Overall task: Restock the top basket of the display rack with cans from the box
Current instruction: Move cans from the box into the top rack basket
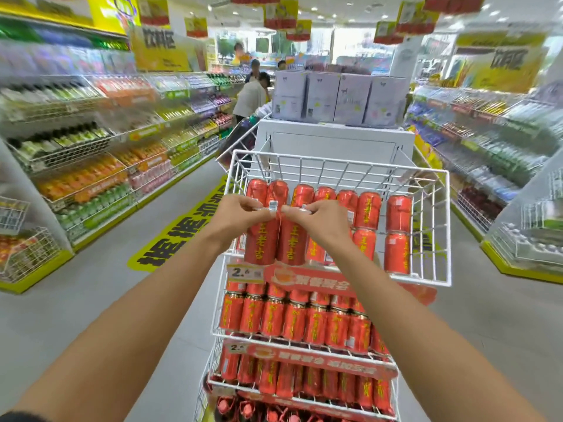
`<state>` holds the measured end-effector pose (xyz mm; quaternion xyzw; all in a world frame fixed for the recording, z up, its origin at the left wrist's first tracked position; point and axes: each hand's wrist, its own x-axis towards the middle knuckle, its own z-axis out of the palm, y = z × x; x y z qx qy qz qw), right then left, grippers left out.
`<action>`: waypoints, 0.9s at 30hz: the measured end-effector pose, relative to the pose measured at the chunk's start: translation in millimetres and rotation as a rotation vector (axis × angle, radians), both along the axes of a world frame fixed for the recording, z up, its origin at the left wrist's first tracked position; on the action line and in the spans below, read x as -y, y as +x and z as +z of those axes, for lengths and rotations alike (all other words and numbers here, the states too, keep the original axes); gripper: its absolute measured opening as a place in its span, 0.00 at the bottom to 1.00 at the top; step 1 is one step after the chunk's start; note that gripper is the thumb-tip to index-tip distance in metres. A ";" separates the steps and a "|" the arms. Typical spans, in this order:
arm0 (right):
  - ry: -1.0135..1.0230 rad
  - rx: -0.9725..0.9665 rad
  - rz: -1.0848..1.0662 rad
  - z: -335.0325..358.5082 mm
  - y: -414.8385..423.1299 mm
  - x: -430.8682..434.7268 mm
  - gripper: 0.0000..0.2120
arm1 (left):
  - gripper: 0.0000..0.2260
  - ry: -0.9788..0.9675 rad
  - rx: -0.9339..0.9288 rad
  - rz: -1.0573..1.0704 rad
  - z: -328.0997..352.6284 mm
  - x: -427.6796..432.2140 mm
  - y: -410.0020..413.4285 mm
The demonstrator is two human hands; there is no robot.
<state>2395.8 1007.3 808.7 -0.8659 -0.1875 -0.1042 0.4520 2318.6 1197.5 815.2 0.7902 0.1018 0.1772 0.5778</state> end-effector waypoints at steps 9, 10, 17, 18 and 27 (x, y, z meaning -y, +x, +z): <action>-0.060 -0.069 -0.073 -43.8 61.5 -47.8 0.35 | 0.17 0.056 -0.076 0.040 -32.4 -33.4 65.5; -0.055 -0.069 -0.075 -49.5 65.3 -50.7 0.35 | 0.16 0.046 -0.088 0.061 -40.0 -35.1 70.7; -0.116 -0.101 -0.084 -67.4 83.9 -61.0 0.35 | 0.27 0.008 -0.105 0.193 -65.3 -41.3 94.4; -0.131 -0.109 -0.073 -68.0 86.3 -60.6 0.34 | 0.27 0.023 -0.108 0.195 -67.1 -41.3 95.0; -0.187 -0.184 0.043 -81.6 104.2 -60.0 0.29 | 0.08 0.254 -0.153 0.248 -80.0 -35.8 100.2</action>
